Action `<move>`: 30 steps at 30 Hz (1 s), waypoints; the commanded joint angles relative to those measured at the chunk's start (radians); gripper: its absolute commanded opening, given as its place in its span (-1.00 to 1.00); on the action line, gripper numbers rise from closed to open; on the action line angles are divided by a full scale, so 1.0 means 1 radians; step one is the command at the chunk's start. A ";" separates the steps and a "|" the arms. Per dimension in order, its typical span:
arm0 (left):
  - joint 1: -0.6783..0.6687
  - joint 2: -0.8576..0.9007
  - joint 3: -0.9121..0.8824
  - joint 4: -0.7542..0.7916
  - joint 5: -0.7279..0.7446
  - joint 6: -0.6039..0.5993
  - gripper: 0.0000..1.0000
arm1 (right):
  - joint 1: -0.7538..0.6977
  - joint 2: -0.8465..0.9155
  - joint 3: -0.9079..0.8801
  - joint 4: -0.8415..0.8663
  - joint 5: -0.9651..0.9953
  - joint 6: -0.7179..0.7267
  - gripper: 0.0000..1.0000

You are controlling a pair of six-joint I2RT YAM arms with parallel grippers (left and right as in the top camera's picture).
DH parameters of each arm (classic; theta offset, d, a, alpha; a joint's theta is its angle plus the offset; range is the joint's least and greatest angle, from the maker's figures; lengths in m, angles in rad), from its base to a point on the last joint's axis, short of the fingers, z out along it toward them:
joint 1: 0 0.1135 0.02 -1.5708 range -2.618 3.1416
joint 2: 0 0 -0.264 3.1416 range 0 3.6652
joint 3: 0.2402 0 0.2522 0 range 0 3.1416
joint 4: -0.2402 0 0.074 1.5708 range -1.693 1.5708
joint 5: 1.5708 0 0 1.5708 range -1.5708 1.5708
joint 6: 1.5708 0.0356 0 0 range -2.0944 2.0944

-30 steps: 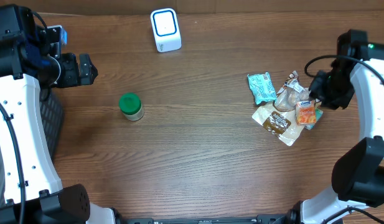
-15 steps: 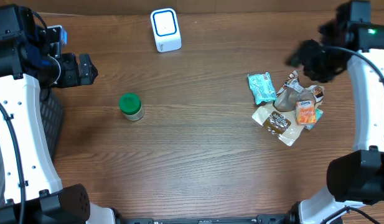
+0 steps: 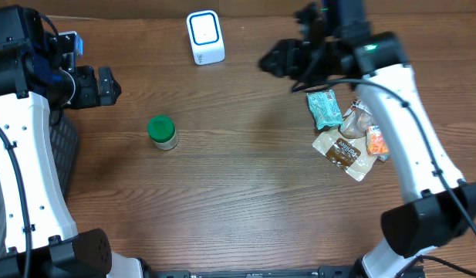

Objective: Scan the item barcode

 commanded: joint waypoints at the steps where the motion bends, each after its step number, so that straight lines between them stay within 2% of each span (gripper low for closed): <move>1: -0.005 0.005 0.000 0.004 0.001 0.020 0.99 | 0.085 0.067 0.021 0.057 0.015 0.060 0.12; 5: -0.005 0.005 0.001 0.004 0.001 0.020 0.99 | 0.164 0.146 0.021 0.125 0.014 0.056 0.14; 8: -0.005 0.005 0.000 0.004 0.001 0.020 0.99 | 0.216 0.203 0.021 0.166 0.021 0.004 0.26; 13: -0.005 0.005 0.001 0.004 0.001 0.020 0.99 | 0.238 0.227 0.021 0.082 0.204 -0.076 0.39; 22: -0.005 0.005 0.000 0.004 0.001 0.020 0.99 | 0.052 0.174 0.037 -0.131 0.258 -0.137 0.39; 30: -0.005 0.005 0.001 0.004 0.001 0.020 0.99 | -0.099 0.171 0.035 -0.230 0.230 -0.137 0.42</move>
